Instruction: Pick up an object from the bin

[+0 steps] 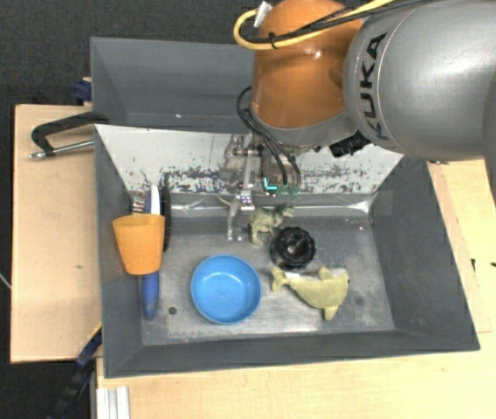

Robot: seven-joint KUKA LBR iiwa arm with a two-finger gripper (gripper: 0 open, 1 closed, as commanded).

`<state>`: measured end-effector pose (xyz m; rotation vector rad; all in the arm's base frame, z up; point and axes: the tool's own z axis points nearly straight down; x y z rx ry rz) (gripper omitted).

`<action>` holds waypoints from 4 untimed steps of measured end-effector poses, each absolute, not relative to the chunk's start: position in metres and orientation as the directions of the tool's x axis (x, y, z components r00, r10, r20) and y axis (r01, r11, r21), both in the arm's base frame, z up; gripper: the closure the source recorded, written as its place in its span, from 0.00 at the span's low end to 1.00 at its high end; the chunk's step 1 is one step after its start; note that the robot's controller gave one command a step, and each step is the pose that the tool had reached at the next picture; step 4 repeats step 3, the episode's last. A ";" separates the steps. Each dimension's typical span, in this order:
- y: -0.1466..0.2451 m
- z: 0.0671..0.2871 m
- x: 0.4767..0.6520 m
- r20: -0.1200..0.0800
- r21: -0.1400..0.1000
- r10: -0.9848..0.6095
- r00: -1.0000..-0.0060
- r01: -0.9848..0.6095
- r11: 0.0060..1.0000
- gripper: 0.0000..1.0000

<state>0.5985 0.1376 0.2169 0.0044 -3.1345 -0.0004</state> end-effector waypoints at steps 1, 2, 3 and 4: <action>0.110 0.084 0.553 0.006 0.001 -0.312 -0.950 -0.312 0.950 0.00; 0.112 0.088 0.555 -0.002 0.002 -0.311 -0.951 -0.311 0.951 1.00; 0.116 0.222 0.542 -0.015 -0.001 -0.329 -0.944 -0.329 0.944 1.00; 0.116 0.222 0.542 -0.015 -0.001 -0.329 -0.944 -0.329 0.944 1.00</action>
Offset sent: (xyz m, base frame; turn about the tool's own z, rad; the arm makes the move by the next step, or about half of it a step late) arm -0.0445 -0.0275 -0.1303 -0.3144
